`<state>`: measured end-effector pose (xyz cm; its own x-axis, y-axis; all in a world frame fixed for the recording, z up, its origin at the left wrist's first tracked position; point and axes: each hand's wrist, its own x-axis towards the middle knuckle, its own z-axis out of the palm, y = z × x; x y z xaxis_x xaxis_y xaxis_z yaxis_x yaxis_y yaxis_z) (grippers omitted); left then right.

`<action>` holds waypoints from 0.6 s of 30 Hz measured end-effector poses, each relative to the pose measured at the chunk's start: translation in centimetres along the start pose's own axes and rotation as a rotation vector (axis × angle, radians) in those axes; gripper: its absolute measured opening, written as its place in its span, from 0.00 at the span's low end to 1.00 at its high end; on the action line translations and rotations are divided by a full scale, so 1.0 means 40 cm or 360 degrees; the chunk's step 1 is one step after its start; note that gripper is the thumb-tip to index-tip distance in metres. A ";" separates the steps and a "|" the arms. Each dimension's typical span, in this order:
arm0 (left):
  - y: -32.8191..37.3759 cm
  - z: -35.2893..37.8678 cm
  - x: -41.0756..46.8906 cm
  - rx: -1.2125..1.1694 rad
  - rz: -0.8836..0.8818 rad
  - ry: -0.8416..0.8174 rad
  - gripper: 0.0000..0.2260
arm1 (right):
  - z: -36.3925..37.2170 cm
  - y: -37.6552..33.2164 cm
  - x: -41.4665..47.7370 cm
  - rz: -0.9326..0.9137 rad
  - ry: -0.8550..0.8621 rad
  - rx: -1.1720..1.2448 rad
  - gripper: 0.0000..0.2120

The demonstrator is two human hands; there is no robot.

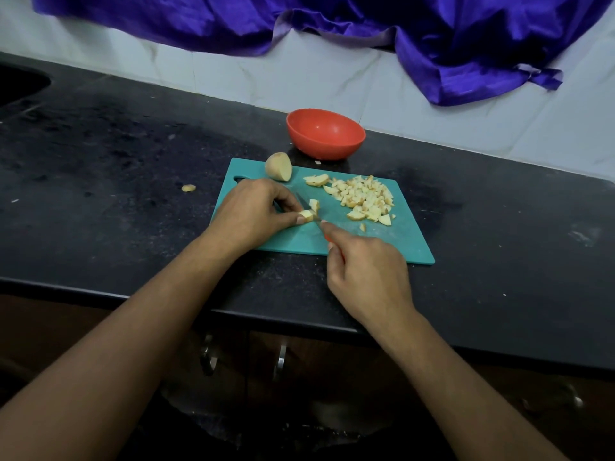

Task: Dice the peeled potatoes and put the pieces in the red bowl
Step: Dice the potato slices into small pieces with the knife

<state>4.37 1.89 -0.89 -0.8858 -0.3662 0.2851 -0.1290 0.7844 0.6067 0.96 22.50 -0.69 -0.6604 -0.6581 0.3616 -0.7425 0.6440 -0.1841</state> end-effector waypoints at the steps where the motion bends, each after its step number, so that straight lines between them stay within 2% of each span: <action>1: 0.000 -0.001 0.000 -0.0004 0.0005 0.0000 0.04 | 0.001 -0.001 0.001 -0.0005 -0.0011 -0.0034 0.21; 7: -0.001 0.002 -0.001 -0.0018 -0.0014 0.0024 0.07 | 0.003 0.007 0.003 0.0186 0.0071 0.0036 0.20; 11: -0.003 0.004 0.001 -0.0004 -0.0010 0.0026 0.06 | 0.002 0.004 -0.005 0.0079 0.0135 0.0204 0.20; 18: 0.004 0.001 -0.002 -0.0001 0.0002 0.0019 0.05 | 0.001 0.000 0.001 -0.0011 0.0017 0.0030 0.20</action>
<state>4.42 2.06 -0.85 -0.8807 -0.3708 0.2947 -0.1273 0.7846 0.6068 0.93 22.47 -0.74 -0.6541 -0.6584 0.3725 -0.7492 0.6318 -0.1988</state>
